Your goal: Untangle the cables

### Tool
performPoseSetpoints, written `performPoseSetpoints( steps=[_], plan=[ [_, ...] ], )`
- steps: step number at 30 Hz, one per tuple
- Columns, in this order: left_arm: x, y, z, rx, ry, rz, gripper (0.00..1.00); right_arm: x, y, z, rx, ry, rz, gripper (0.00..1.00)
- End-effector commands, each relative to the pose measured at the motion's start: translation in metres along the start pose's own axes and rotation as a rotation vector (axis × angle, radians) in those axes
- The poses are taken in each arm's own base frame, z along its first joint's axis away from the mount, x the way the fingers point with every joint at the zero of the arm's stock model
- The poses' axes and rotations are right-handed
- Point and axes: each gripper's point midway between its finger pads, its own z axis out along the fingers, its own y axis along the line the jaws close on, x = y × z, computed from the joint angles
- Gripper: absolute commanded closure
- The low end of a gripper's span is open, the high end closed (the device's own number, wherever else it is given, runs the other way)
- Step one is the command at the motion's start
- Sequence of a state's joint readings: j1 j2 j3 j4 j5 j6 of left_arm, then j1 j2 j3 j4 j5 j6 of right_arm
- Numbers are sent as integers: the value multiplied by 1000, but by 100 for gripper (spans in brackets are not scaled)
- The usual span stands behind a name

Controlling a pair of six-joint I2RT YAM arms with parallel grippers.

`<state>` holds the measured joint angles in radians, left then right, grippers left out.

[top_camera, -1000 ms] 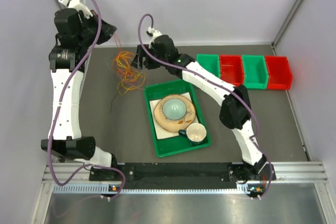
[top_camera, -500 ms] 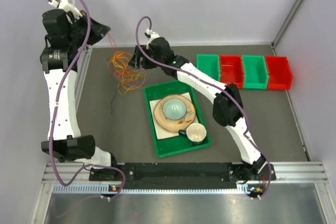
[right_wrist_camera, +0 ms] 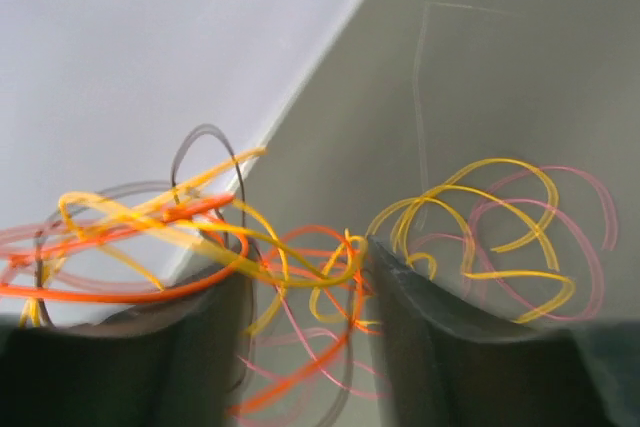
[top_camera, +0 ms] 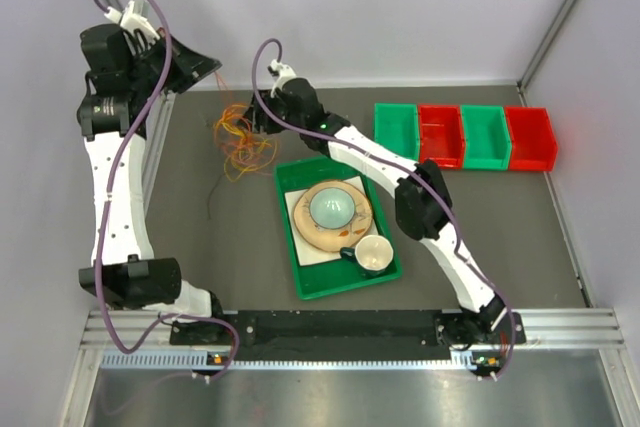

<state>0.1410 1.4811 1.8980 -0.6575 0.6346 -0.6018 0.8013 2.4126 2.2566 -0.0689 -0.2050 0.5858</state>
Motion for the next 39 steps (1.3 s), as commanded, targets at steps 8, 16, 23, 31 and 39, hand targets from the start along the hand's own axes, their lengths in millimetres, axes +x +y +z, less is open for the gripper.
performPoseSetpoints(
  steps=[8,16,23,31,39],
  plan=[
    [-31,-4,-27,15,-118,17,100,-33,15,-21,47,-141,-31,100],
    [-92,34,-52,-148,-327,8,100,-26,-51,-64,215,-137,39,100],
    [-152,11,-67,-100,-444,43,100,-16,-114,-62,338,-64,102,100],
    [-191,-9,-93,6,-540,45,100,-6,-160,-59,424,-30,151,100],
    [-201,-27,-104,79,-566,74,100,19,-206,-63,508,22,190,100]
  ],
)
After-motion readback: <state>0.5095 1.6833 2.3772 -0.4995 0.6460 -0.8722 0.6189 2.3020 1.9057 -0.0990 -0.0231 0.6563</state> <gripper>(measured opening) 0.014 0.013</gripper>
